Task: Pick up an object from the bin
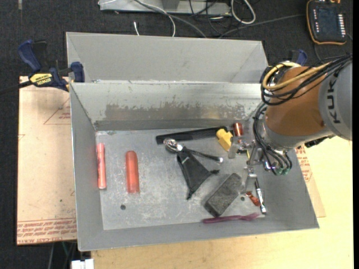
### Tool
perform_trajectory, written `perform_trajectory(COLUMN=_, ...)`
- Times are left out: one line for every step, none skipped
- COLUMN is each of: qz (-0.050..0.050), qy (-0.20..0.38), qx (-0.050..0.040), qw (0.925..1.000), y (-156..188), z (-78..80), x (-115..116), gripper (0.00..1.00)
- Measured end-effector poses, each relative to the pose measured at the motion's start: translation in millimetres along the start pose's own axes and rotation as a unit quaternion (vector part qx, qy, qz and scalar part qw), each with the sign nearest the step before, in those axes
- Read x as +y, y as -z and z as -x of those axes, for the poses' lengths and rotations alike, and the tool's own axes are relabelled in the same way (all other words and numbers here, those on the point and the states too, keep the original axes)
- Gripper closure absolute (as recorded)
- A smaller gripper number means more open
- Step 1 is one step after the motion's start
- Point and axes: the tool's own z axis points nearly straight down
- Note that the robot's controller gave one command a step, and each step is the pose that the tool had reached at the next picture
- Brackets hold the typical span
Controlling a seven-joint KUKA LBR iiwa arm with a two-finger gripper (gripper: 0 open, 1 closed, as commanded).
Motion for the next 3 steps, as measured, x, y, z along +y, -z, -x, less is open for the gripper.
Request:
perform_trajectory(qz=0.0, qy=0.002, qx=-0.0038, qw=1.0, y=4.4, z=2.0, x=0.4, gripper=0.0)
perform_trajectory(qz=0.0, qy=0.244, qx=-0.004, qw=0.9697, y=-68.7, z=-41.5, x=13.1, gripper=0.0)
perform_trajectory(qz=-0.002, qy=0.325, qx=-0.0063, qw=0.9456, y=-25.8, z=-40.9, x=14.3, gripper=0.0)
